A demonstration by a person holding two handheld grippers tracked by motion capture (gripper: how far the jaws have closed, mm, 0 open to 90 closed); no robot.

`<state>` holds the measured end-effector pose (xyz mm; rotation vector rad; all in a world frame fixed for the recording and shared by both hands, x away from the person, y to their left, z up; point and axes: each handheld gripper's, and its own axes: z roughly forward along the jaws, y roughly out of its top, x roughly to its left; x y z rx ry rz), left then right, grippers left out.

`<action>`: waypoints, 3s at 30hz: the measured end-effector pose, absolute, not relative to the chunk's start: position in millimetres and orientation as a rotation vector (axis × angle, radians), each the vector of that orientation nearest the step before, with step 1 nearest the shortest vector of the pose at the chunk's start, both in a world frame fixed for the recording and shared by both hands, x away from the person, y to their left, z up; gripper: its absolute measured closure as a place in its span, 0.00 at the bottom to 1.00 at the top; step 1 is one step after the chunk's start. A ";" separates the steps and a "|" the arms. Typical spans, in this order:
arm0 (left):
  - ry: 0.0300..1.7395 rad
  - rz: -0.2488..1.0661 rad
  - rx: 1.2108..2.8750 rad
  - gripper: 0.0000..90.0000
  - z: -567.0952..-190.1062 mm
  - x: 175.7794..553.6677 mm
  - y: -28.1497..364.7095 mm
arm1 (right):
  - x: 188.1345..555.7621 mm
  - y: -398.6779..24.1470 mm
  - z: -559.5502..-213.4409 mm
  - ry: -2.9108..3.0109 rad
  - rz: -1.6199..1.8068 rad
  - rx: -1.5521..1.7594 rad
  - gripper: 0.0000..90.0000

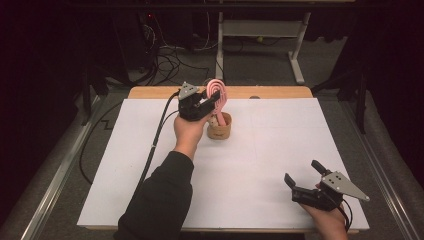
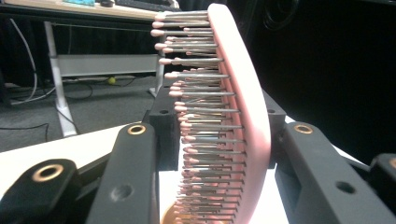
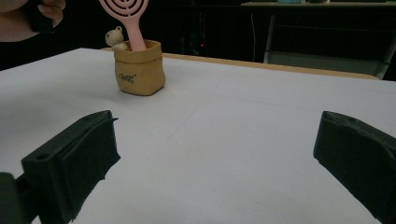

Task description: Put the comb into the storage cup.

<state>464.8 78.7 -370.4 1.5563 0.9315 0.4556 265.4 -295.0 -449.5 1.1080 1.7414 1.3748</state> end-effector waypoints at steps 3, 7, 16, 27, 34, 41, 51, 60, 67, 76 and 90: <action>0.931 0.476 1.565 0.67 -369.8 464.8 79.7 | 265.1 -294.7 -449.6 1.743 1.375 1.111 0.00; 0.940 0.481 1.563 0.67 -369.8 466.3 82.1 | 265.2 -294.6 -449.6 1.743 1.375 1.111 0.00; 0.937 0.491 1.571 0.65 -370.3 468.4 86.0 | 265.4 -294.9 -450.0 1.746 1.374 1.109 0.00; 0.936 0.537 1.598 0.62 -370.8 467.8 86.2 | 266.1 -294.4 -450.4 1.748 1.373 1.107 0.00; 0.923 0.555 1.624 0.61 -370.9 466.5 86.5 | 266.0 -293.6 -450.3 1.751 1.370 1.104 0.00; 0.926 0.574 1.648 0.56 -371.6 466.3 86.6 | 266.2 -293.0 -450.3 1.754 1.370 1.101 0.00; 0.921 0.571 1.669 0.51 -372.5 467.1 87.8 | 267.0 -292.1 -451.0 1.763 1.369 1.101 0.00; 0.952 0.560 1.682 0.39 -372.1 468.5 92.0 | 266.3 -292.0 -450.4 1.758 1.369 1.098 0.00; 0.975 0.532 1.678 0.25 -371.2 469.3 95.5 | 266.5 -291.9 -450.6 1.761 1.368 1.101 0.00; 0.977 0.487 1.689 0.16 -372.6 470.8 98.0 | 266.3 -292.2 -450.6 1.759 1.367 1.103 0.00; 0.985 0.469 1.714 0.00 -372.8 471.0 102.8 | 267.0 -290.0 -451.5 1.769 1.362 1.094 0.00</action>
